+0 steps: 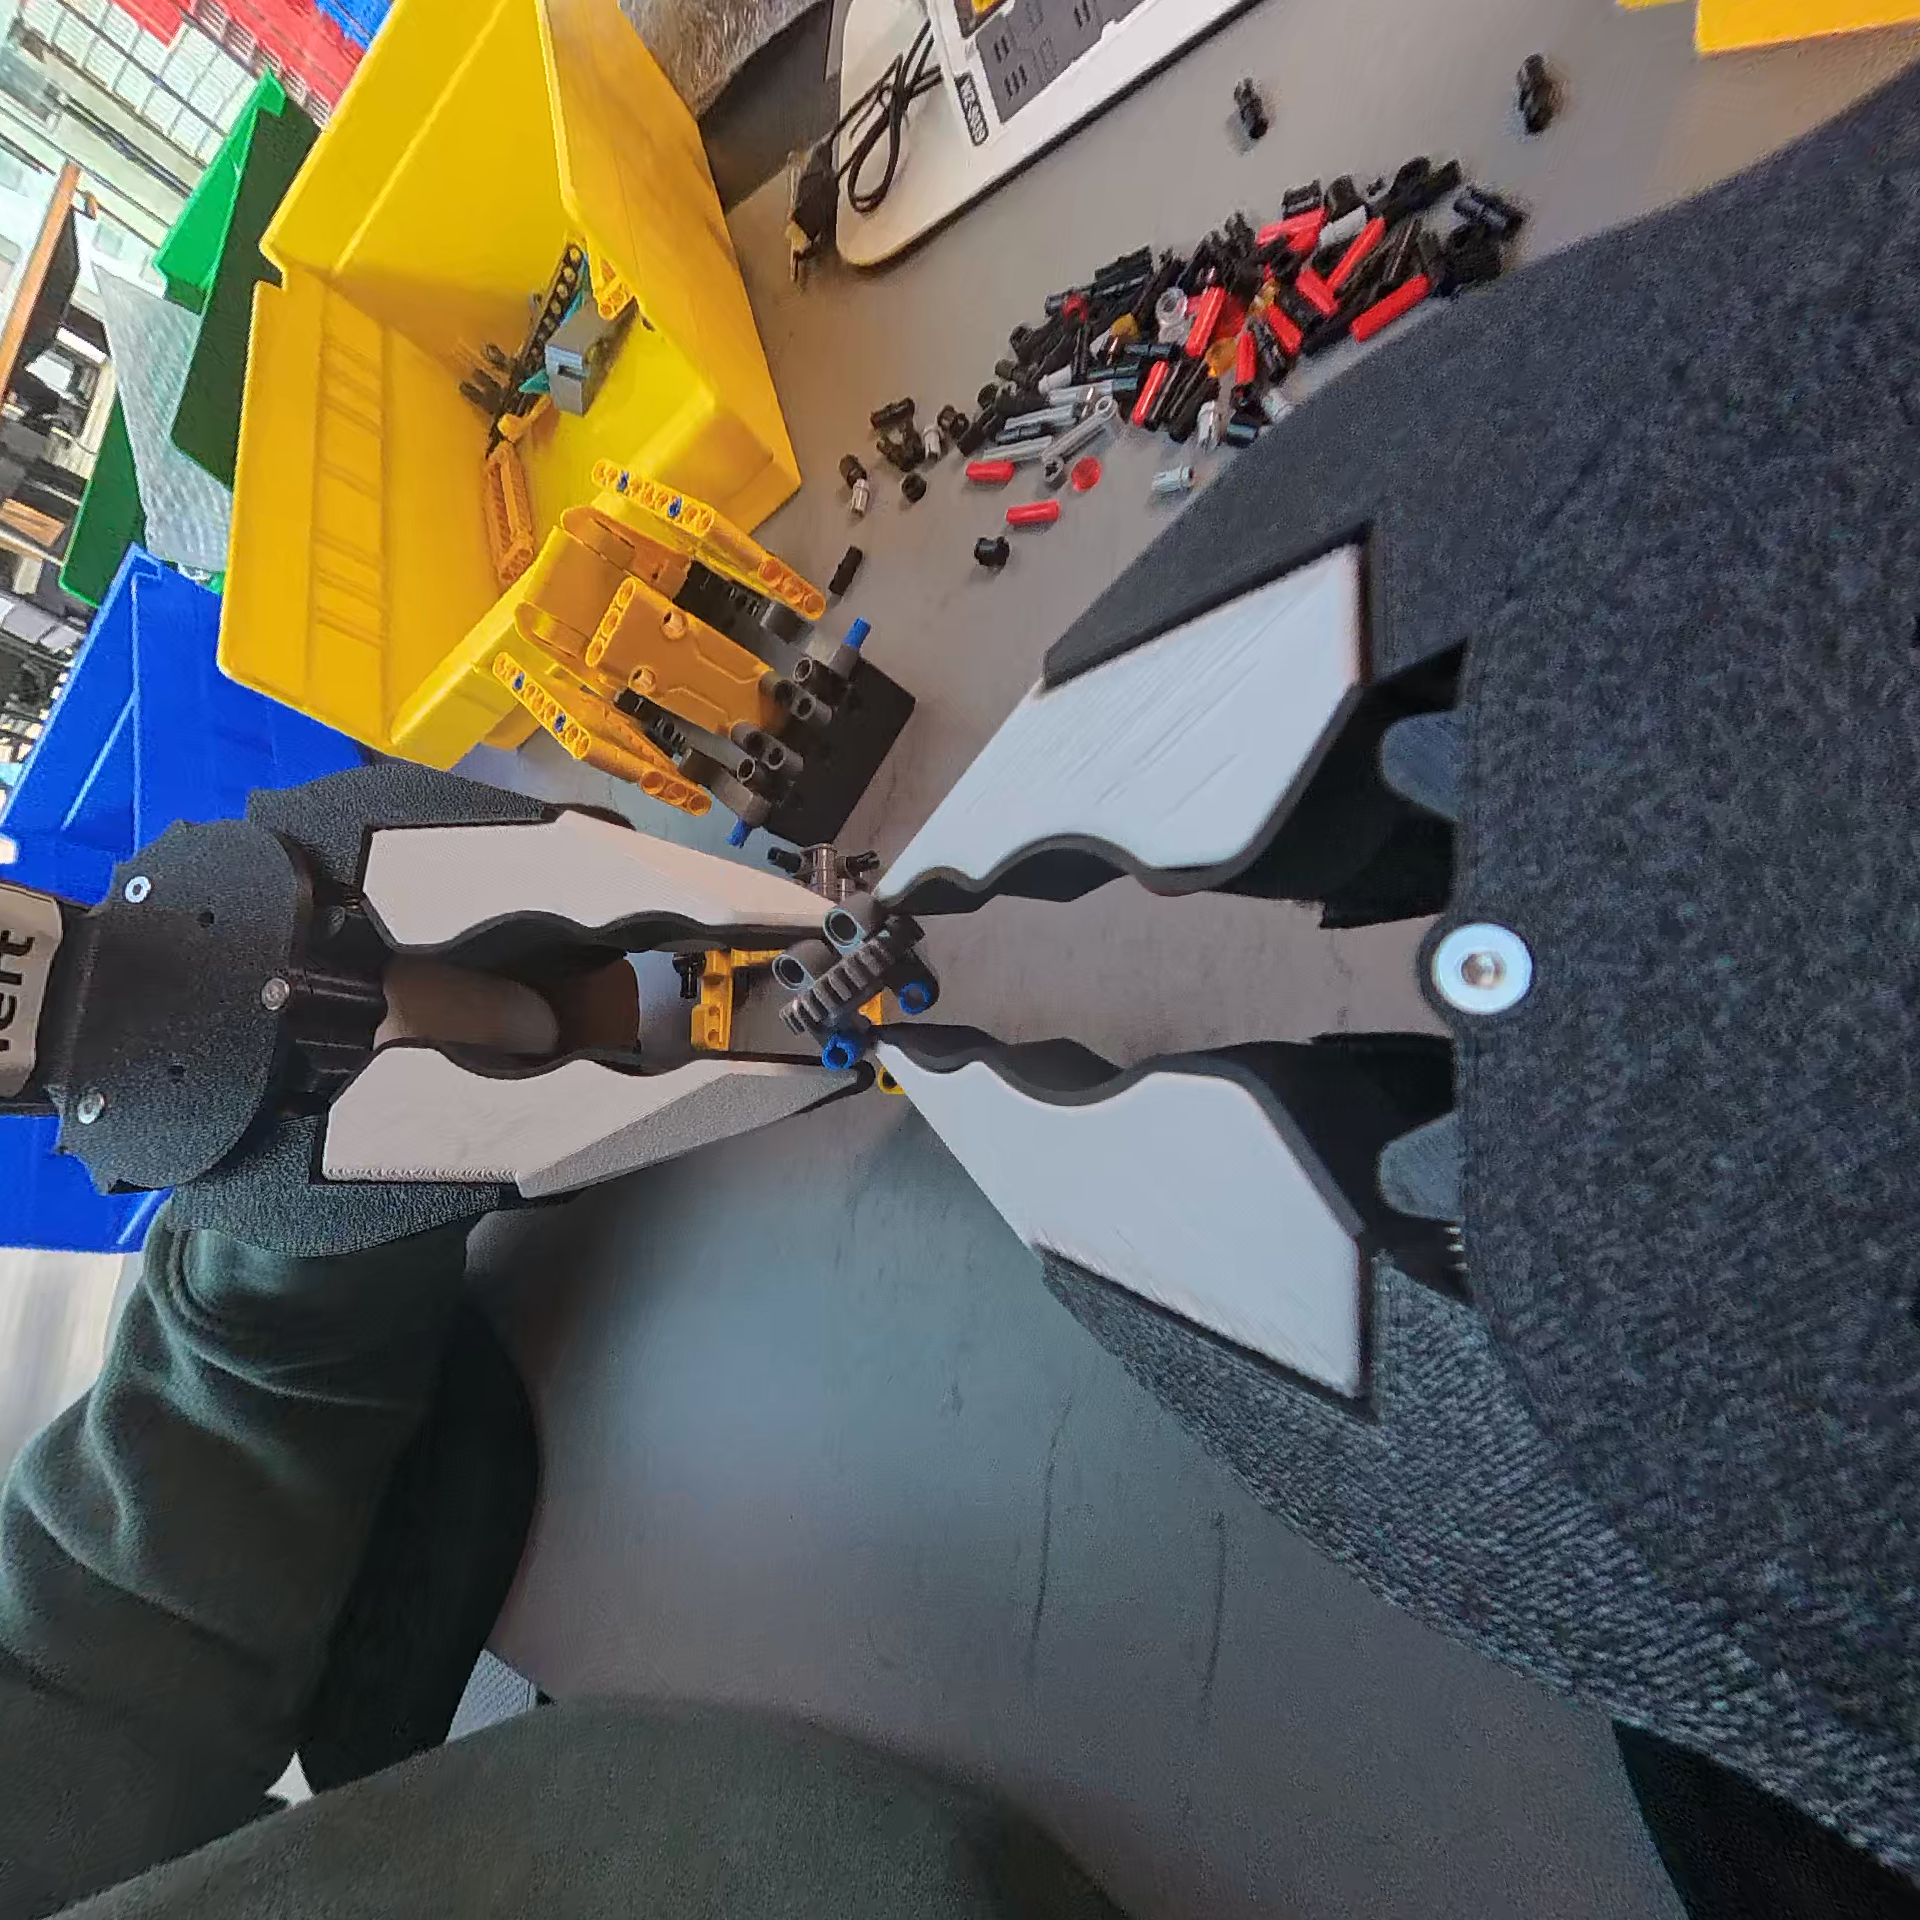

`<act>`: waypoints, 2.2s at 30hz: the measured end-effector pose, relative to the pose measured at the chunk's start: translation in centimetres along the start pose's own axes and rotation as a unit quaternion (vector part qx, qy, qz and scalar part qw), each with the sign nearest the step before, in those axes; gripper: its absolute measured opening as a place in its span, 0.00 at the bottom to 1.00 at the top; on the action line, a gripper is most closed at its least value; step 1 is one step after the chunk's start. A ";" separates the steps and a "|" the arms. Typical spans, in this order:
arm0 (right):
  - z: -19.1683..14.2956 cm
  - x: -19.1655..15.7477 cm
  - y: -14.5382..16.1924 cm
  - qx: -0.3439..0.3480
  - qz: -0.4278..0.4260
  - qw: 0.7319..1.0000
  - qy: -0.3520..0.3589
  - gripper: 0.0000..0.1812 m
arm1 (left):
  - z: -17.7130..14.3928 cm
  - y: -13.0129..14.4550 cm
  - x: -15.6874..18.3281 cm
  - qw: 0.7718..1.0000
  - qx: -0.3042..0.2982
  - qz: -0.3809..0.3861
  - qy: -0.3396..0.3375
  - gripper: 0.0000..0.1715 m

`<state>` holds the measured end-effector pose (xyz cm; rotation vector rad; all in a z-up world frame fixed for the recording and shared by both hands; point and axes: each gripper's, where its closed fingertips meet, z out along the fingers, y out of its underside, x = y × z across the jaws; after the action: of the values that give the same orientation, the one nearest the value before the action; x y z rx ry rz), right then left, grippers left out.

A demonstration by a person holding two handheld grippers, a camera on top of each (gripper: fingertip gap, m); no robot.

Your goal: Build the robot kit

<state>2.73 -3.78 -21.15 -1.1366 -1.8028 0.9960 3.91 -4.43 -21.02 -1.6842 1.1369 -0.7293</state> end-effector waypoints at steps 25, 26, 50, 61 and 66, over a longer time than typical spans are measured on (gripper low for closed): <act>0.5 -0.4 0.8 -0.006 -0.009 1.000 -0.007 0.09 | 0.2 0.9 0.3 0.999 -0.027 0.019 -0.033 0.13; 0.5 -0.4 0.7 -0.002 -0.002 1.000 -0.007 0.09 | 0.2 0.8 0.2 0.999 -0.025 0.009 -0.030 0.13; 0.6 0.3 0.8 -0.028 0.122 0.992 -0.008 0.09 | -0.4 0.8 -0.5 0.997 -0.028 -0.075 -0.020 0.13; -1.2 -1.8 -2.3 0.077 0.059 0.992 -0.083 0.15 | -1.7 -1.3 1.8 0.977 0.062 -0.144 0.143 0.13; -1.1 -1.0 -1.7 0.067 0.100 0.989 -0.082 0.08 | -1.0 -0.7 1.1 0.976 0.043 -0.165 0.138 0.13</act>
<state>3.48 -5.01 -19.40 -1.1973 -1.7435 1.3425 3.78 -5.76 -20.03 -1.7557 1.0015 -1.2362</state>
